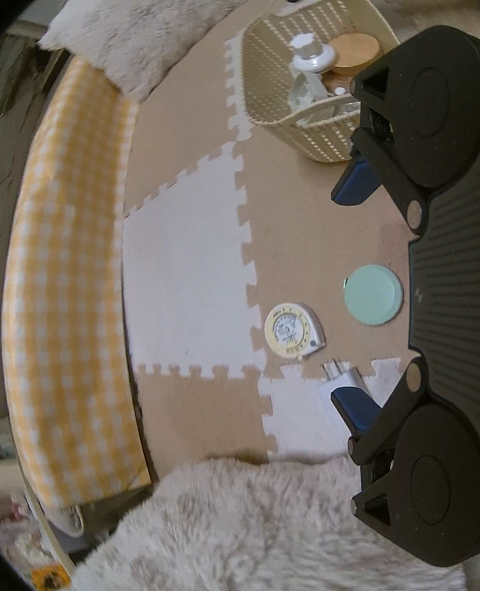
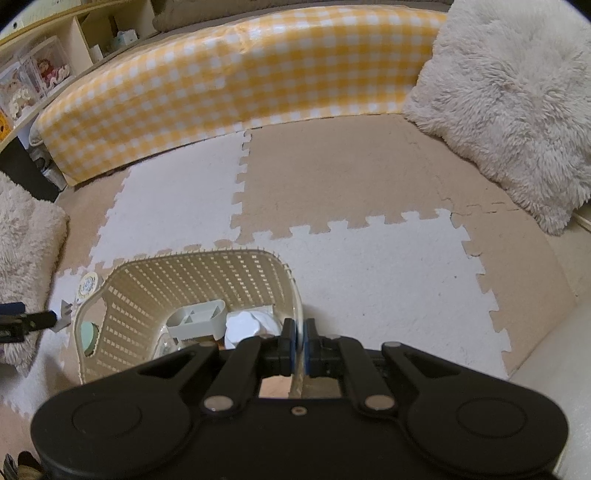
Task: Organize rigid objects
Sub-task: 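Move the left tool to the mint-green round coaster and close on it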
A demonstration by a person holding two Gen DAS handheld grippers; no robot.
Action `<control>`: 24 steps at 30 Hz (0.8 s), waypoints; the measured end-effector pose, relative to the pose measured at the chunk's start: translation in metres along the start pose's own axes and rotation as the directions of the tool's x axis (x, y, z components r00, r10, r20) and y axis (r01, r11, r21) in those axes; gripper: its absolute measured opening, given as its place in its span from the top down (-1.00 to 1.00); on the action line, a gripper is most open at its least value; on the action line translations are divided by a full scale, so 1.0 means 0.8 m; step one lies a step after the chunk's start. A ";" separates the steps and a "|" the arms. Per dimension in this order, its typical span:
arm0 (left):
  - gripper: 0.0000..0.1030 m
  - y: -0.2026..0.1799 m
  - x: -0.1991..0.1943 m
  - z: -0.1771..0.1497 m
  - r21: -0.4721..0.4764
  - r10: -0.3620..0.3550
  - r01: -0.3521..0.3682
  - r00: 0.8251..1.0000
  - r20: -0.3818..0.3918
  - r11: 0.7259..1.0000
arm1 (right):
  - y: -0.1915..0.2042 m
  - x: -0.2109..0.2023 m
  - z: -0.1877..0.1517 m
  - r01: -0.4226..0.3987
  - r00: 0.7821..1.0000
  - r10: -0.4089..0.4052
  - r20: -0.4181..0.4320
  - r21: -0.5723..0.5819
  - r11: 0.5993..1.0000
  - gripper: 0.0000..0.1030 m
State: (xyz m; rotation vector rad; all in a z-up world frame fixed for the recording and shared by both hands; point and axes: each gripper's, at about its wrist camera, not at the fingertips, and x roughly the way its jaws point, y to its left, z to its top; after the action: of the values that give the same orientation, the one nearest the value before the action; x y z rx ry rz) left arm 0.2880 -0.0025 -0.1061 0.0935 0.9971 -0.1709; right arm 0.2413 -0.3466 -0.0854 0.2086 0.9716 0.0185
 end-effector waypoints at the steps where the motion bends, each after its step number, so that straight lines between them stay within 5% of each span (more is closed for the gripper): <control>1: -0.85 -0.002 0.005 -0.001 0.014 -0.006 0.006 1.000 -0.013 1.000 | -0.001 0.000 0.000 -0.005 1.000 0.005 0.003 0.008 1.000 0.90; 9: -0.41 -0.002 0.041 -0.015 0.043 -0.017 0.022 0.993 -0.119 0.999 | -0.003 -0.001 0.002 -0.013 1.000 0.013 0.008 0.020 1.000 0.88; 14: -0.21 -0.002 0.054 -0.017 0.040 -0.033 0.039 0.989 -0.146 0.998 | 0.001 0.003 0.000 0.027 1.000 -0.027 -0.012 -0.001 1.000 0.66; 24: -0.09 -0.006 0.074 -0.020 0.056 -0.029 0.039 0.985 -0.170 0.998 | 0.001 0.002 0.001 -0.003 1.000 0.003 -0.018 0.004 1.000 0.91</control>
State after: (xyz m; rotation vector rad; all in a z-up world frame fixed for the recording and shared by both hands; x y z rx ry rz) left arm 0.3054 -0.0103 -0.1646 0.1474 1.1638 -0.2271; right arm 0.2426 -0.3456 -0.0858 0.2143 0.9890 0.0212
